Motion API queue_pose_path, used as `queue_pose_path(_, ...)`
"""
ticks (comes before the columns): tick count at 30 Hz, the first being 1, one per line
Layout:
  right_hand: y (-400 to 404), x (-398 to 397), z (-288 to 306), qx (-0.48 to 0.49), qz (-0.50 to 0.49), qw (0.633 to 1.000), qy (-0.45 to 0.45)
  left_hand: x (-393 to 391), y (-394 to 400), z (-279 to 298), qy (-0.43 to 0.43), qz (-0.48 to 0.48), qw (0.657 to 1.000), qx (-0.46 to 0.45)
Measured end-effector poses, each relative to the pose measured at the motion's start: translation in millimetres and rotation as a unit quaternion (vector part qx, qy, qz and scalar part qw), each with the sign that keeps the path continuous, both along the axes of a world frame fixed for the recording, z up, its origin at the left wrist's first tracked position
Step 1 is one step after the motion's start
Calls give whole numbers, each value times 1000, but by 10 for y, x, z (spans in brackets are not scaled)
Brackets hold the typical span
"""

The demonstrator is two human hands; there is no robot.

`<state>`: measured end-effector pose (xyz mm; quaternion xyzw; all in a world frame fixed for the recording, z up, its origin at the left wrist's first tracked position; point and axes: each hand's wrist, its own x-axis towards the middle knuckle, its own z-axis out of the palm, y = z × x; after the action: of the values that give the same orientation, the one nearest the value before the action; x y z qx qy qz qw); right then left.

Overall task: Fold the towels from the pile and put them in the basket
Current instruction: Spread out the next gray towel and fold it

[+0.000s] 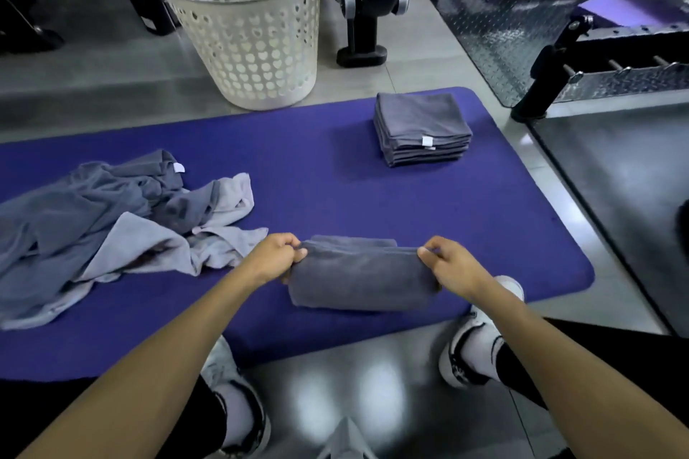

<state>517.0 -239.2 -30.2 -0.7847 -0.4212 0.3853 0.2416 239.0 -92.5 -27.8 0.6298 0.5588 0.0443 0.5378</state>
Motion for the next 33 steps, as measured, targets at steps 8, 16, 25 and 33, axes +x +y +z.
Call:
queue_pose_path(8,-312,-272,-660,-113,-22,993,21,-151,-369,-607,69,0,992,-102)
queue_pose_path(16,215,-33,-859,-39,-86,995,-36,126,9,-1034,31,84,996,11)
queue_pose_path(25,990,173,-1291,-42,-141,989,9,512,569,-1497,82,157,983,50)
queue_pose_path(33,752,-74,-1613,51,-21,996,-73,555,130,-1682,50,21,976,213)
